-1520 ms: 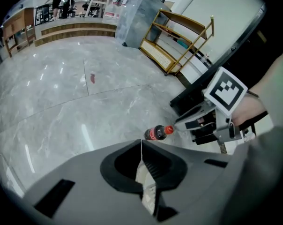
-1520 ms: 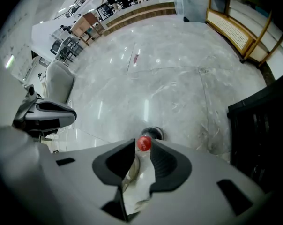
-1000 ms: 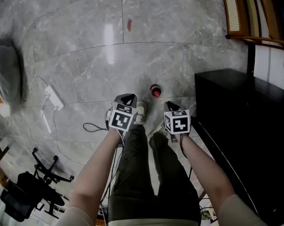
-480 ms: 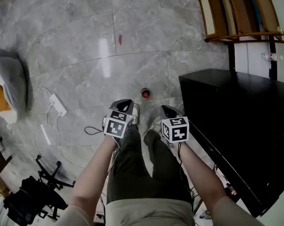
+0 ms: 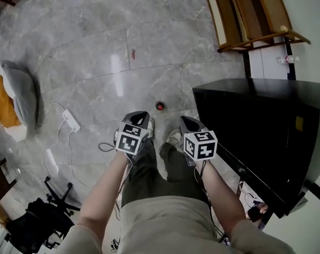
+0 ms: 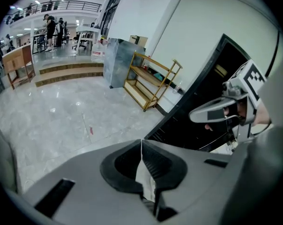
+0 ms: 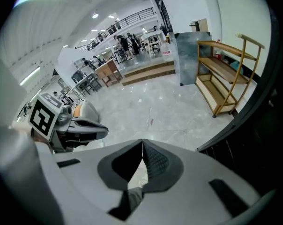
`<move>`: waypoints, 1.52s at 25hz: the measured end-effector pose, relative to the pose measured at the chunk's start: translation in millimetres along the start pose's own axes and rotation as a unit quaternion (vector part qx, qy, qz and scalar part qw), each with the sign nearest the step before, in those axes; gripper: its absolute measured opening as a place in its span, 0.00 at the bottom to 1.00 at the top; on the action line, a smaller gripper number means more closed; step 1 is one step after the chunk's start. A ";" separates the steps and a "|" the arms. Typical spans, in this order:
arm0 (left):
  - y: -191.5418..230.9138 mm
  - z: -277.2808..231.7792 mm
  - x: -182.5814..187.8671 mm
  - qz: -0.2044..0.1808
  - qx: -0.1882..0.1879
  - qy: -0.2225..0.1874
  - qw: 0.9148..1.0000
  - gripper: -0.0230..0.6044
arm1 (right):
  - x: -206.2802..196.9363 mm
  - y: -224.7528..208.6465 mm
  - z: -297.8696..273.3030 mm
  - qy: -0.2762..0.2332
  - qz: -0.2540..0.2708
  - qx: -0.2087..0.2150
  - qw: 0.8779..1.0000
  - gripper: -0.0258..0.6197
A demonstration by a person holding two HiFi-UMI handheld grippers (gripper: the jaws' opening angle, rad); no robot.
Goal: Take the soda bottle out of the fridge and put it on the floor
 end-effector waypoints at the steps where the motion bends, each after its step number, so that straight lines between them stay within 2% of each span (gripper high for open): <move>1: -1.0 10.1 6.6 -0.005 0.000 -0.005 1.000 0.05 | 6.5 7.1 8.2 -0.004 0.006 0.001 1.000 0.04; 8: -8.0 70.9 50.7 -0.037 0.003 -0.033 0.999 0.05 | 56.6 53.1 69.6 -0.033 0.060 0.008 0.998 0.04; 17: -29.7 164.0 120.1 -0.080 0.000 -0.107 0.991 0.05 | 125.9 110.4 158.2 -0.095 0.125 0.008 0.987 0.04; 22: -50.0 216.5 154.7 -0.054 -0.027 -0.159 0.985 0.05 | 157.0 141.4 203.3 -0.136 0.164 0.012 0.977 0.04; 27: -66.6 275.6 188.2 -0.060 -0.035 -0.220 0.973 0.05 | 177.9 170.1 241.1 -0.167 0.205 0.005 0.964 0.04; 32: -74.7 332.3 215.3 -0.093 -0.013 -0.279 0.956 0.05 | 198.2 202.2 292.0 -0.220 0.231 0.011 0.948 0.04; 35: -79.5 365.8 235.6 -0.115 0.003 -0.318 0.941 0.05 | 216.8 218.8 333.5 -0.268 0.251 0.000 0.930 0.04; 38: -85.4 398.4 247.7 -0.126 0.016 -0.353 0.927 0.05 | 226.5 237.1 369.9 -0.301 0.291 -0.025 0.908 0.04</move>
Point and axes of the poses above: the fingertips, and each gripper's own axes: z backward along the fingers, y to its left, x out of its top, the point moved 2 cm from there along z, backward along the fingers, and after that the axes turned 11 degrees about x, right-handed, at the moved point
